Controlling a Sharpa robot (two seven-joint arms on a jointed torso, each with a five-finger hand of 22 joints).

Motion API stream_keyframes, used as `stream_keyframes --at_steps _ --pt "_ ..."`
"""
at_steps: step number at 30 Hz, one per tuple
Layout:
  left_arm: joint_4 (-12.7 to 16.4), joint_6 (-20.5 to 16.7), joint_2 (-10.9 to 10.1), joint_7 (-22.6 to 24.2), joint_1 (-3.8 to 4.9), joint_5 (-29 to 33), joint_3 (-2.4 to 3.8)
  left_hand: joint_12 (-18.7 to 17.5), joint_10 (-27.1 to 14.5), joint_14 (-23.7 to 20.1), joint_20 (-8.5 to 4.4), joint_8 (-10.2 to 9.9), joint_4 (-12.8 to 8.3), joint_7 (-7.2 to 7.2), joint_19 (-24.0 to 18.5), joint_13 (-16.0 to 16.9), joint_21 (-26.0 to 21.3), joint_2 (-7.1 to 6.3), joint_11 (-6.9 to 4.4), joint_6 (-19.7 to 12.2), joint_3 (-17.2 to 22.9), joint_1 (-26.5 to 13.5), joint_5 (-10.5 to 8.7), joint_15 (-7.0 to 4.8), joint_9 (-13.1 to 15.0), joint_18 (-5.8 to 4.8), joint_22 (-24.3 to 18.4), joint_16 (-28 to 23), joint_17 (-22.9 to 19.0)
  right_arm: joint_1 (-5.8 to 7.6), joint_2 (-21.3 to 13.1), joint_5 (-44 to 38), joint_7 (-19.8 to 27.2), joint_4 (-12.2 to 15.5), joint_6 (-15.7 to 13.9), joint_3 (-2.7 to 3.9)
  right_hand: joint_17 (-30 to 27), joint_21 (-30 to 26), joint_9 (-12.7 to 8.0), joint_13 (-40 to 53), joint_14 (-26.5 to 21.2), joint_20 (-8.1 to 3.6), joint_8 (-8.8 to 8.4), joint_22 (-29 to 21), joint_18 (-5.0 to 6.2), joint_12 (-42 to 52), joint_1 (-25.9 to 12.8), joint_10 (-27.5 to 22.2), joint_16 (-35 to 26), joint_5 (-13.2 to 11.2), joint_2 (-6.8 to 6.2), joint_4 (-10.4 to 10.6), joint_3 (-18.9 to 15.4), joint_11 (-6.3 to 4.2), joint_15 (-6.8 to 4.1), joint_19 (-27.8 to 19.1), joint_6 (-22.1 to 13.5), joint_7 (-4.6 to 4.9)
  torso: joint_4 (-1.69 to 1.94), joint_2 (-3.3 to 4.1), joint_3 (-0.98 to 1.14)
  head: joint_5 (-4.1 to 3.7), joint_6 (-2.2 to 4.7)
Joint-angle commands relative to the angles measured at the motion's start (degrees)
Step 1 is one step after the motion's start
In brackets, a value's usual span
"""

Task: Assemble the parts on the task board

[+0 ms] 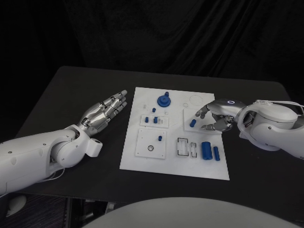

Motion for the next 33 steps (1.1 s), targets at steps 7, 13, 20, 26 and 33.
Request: stream_keyframes --at_steps 7,13,20,26,33 --pt "0.5 -2.7 -0.1 10.3 -0.13 -3.2 0.04 -1.0 -0.2 0.0 0.52 -0.2 0.1 -0.3 0.1 -0.2 -0.3 0.5 0.4 -0.6 0.6 0.6 0.73 -2.61 -0.1 -0.35 0.0 -0.2 -0.1 -0.81 1.3 0.0 1.7 -0.9 -0.8 0.02 0.5 1.4 0.2 0.0 0.6 -0.34 0.91 4.1 -0.77 1.2 0.3 2.0 0.7 -1.3 0.29 -0.1 -0.1 -0.18 -0.16 0.9 0.7 0.63 0.02 0.07 -0.02 -0.08 0.01" --pt "0.4 -2.3 -0.2 9.5 -0.18 -3.3 0.04 -1.4 -0.5 0.0 2.85 -0.3 0.1 -0.45 0.1 -0.2 -0.3 1.14 1.47 -1.2 1.0 1.0 1.62 -0.68 -0.2 0.11 0.0 -0.2 -0.1 -1.01 2.2 0.0 2.5 -1.3 -2.4 0.02 1.4 3.0 0.5 0.0 1.4 -0.54 1.89 4.5 -0.99 2.0 0.3 4.2 1.6 -1.5 0.47 0.1 -0.1 -0.48 -0.4 1.7 2.0 0.72 -0.04 0.05 0.01 -0.02 0.01" --pt "0.3 -1.5 -0.3 8.6 -0.25 -3.3 0.04 -1.7 -0.7 0.0 4.62 -0.2 0.2 -0.32 0.1 -0.3 -0.3 1.55 3.44 -1.4 0.8 0.7 1.21 0.82 -0.2 0.43 0.0 -0.2 -0.1 -1.11 3.5 0.0 2.9 -2.0 -3.0 0.02 2.7 5.2 0.8 0.1 2.5 -1.04 2.6 5.0 -1.27 3.0 0.7 7.2 2.8 -1.5 0.6 0.3 0.5 -1.2 -0.99 2.6 2.9 -0.08 0.0 0.06 0.08 -0.15 0.01" --pt "0.3 -1.1 -0.3 8.1 -0.32 -3.3 0.04 -1.8 -0.7 0.0 5.1 -0.3 0.2 -0.58 0.1 -0.3 -0.3 1.82 3.95 -1.8 0.6 -0.1 0.37 1.36 -0.2 0.39 0.0 -0.2 -0.1 -1.29 4.3 0.0 3.0 -2.7 -3.5 0.02 3.3 6.4 1.7 0.6 3.0 -1.54 4.18 5.2 -1.44 3.9 1.3 9.1 3.4 -1.3 0.68 0.5 1.6 -1.82 -1.52 3.1 5.9 -0.74 -0.09 0.07 0.08 0.14 0.01" --pt "0.3 -1.0 -0.6 7.6 -0.43 -3.3 0.04 -1.8 -0.8 0.0 5.64 -0.3 0.1 -0.48 0.1 -0.3 -0.3 2.23 4.31 -1.9 0.7 -0.1 0.81 1.99 -0.2 0.29 0.0 -0.2 -0.1 -1.36 5.0 0.0 3.1 -3.1 -4.5 0.03 4.1 7.8 2.8 1.2 3.7 -2.12 5.68 5.4 -1.6 4.9 2.5 11.1 4.1 -0.9 1.01 0.3 3.3 -2.63 -2.2 3.6 8.9 -2.1 -0.01 0.04 0.06 0.13 0.01"
